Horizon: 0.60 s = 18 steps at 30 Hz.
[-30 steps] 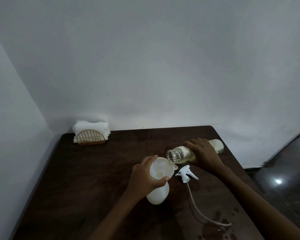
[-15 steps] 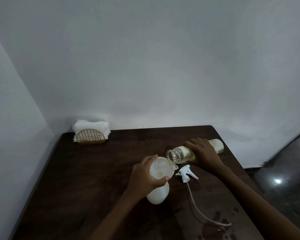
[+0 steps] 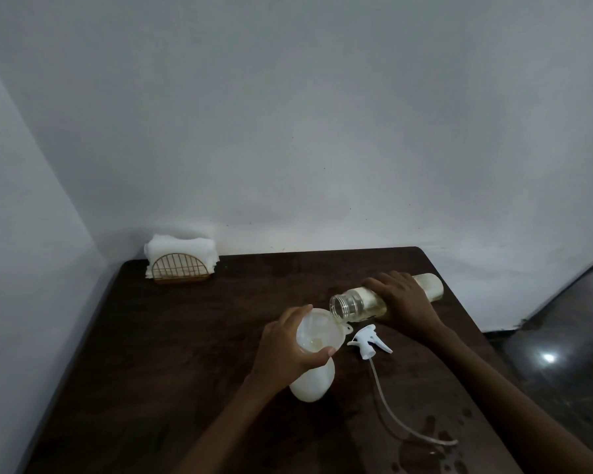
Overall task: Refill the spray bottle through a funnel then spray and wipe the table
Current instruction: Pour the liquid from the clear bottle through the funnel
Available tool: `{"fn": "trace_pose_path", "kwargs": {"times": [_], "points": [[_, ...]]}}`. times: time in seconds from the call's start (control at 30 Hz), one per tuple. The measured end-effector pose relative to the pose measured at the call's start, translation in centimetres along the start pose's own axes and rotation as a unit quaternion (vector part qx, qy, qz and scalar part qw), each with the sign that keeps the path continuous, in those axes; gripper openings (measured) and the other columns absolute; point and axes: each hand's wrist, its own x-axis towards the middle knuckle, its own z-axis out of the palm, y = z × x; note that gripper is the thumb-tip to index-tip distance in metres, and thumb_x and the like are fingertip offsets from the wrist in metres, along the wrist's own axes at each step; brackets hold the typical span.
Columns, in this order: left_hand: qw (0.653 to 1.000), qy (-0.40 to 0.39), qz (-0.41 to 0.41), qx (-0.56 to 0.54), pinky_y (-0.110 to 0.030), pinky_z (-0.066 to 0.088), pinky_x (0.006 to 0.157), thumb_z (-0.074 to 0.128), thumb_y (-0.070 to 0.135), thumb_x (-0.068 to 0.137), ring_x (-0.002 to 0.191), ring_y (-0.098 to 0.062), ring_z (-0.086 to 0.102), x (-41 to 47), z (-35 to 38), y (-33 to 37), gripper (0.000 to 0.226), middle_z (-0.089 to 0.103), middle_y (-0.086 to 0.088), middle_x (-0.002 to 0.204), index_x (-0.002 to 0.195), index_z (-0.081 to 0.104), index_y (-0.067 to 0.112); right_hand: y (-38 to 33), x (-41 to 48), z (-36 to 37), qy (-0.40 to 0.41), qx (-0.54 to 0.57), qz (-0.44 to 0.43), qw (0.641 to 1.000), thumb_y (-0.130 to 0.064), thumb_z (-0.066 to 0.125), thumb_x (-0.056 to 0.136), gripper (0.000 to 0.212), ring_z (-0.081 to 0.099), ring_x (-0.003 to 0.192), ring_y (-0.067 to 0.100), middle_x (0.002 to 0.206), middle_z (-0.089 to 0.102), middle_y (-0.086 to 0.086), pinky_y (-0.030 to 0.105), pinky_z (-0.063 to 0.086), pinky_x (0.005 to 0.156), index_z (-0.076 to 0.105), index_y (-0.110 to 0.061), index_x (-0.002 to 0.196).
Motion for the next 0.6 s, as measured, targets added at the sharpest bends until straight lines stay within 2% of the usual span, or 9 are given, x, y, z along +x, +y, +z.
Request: {"fn": "trace_pose_path", "kwargs": {"times": [0.23,0.6], "points": [[1.0,0.0,-0.002,-0.003,-0.037,0.043,0.101,0.06,0.069,0.058,0.118,-0.006,0.05,-0.01,0.05,-0.05,0.089,0.05,0.009,0.134,0.133,0.047,0.022,0.05,-0.09,-0.07,0.003,-0.004,0.001,1.0,-0.032,0.084,0.052,0.053,0.059,0.069,0.026,0.08,0.063,0.002,0.035,0.046,0.063,0.058,-0.02,0.096],[1.0,0.0,0.0,0.003,-0.038,0.044,0.1,0.059,0.069,0.058,0.117,-0.007,0.05,0.0,-0.02,-0.04,0.088,0.05,0.009,0.133,0.133,0.047,0.023,0.08,-0.19,-0.24,-0.002,0.0,0.004,1.0,-0.031,0.083,0.052,0.054,0.06,0.072,0.026,0.083,0.064,0.002,0.035,0.046,0.064,0.055,-0.022,0.098]]}}
